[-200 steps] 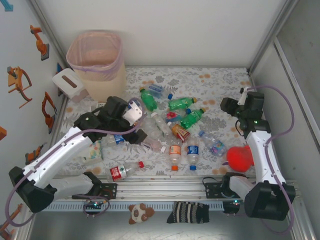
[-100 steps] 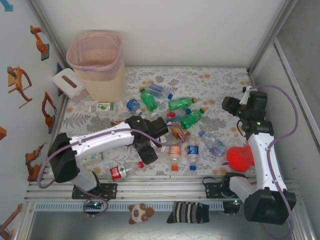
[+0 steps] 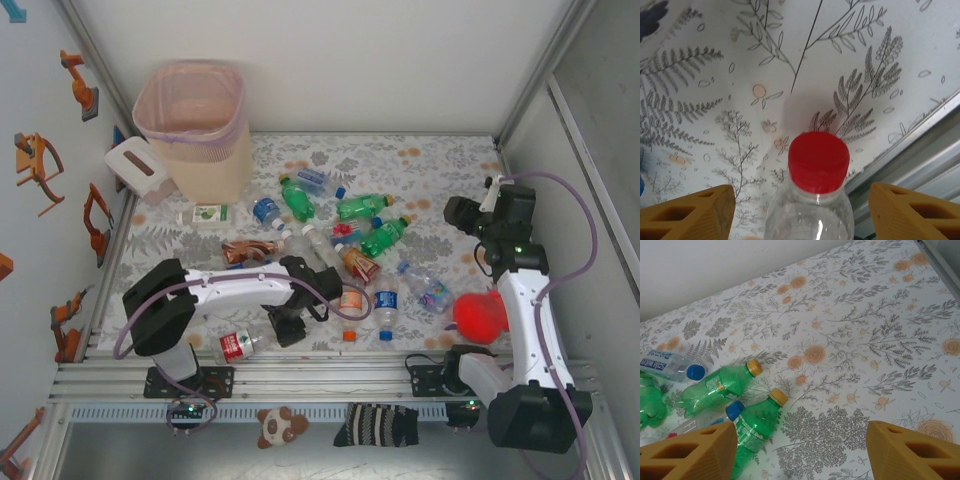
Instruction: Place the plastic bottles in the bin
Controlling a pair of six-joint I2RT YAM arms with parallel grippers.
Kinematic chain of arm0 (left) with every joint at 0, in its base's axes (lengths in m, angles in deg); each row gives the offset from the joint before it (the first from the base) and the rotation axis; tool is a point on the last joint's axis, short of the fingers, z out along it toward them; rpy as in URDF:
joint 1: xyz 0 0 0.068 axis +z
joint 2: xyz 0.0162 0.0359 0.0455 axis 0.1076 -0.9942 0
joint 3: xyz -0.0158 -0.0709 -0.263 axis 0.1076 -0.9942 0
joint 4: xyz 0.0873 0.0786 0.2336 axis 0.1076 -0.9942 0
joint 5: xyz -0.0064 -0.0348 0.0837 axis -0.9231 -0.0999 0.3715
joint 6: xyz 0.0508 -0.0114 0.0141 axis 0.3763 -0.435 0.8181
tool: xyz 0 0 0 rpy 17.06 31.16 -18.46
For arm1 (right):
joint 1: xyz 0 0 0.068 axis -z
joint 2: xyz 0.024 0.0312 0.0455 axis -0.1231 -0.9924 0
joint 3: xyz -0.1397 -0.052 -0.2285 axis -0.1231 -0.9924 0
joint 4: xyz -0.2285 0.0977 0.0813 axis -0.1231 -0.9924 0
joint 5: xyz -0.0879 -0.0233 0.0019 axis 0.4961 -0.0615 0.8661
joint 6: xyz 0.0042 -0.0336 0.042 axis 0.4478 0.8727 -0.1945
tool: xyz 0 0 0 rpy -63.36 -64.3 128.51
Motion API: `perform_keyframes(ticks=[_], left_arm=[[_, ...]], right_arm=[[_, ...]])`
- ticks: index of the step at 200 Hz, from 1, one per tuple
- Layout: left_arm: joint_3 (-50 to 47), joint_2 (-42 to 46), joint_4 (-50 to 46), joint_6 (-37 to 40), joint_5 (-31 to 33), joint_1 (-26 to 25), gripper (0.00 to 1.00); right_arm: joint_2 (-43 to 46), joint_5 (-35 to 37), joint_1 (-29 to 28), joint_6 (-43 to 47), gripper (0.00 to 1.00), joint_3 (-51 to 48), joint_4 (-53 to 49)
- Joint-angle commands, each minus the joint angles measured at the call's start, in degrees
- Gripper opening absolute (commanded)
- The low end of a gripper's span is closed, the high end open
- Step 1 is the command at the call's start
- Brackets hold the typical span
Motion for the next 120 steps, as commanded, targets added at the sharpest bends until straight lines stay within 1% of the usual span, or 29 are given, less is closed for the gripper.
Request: perform_keyframes(ticks=[1, 34, 120], left_arm=[[0.4, -1.5, -0.1, 1.0, 0.0, -0.7, 0.69], [1.3, -3.4, -0.4, 0.9, 0.3, -1.8, 0.66], [1.3, -6.1, -1.0, 1.3, 0.3, -1.9, 0.52]], right_arm=[[1.9, -0.5, 0.3, -1.1, 0.67, 1.7, -0.6], [2.7, -0.4, 0.3, -1.7, 0.67, 1.2, -0.7], [4.7, 0.6, 0.3, -1.3, 0.67, 1.7, -2.9]])
